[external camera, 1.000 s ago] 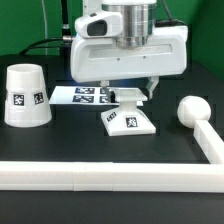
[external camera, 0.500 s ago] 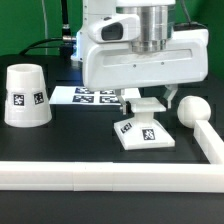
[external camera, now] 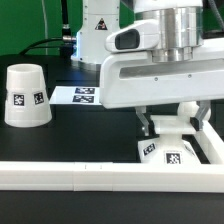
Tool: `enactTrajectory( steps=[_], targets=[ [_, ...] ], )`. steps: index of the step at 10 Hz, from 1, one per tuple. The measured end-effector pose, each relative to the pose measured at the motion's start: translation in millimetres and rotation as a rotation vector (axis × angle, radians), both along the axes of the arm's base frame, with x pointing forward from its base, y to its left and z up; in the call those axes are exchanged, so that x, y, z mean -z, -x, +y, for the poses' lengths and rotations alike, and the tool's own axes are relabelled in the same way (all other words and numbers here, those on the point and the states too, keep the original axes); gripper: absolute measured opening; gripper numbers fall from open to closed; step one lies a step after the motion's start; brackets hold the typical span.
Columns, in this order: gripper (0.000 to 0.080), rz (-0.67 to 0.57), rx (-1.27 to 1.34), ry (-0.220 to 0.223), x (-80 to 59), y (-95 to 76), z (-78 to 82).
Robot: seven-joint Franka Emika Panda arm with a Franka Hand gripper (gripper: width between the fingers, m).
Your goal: Assemble lamp
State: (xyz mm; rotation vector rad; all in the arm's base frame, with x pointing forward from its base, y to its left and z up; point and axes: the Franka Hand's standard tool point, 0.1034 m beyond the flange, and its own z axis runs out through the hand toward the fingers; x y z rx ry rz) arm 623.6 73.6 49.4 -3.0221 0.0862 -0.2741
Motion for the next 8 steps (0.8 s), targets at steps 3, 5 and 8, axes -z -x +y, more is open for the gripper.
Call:
enactTrajectory(
  steps=[3, 5, 8],
  targets=[
    [0.0534, -0.002, 0.002, -0.008, -0.7, -12.9, 11.4],
    [0.0534, 0.005, -0.005, -0.009, -0.8, -13.3, 15.7],
    [0.0534, 0.008, -0.009, -0.008, -0.6, -13.0, 15.7]
  ],
)
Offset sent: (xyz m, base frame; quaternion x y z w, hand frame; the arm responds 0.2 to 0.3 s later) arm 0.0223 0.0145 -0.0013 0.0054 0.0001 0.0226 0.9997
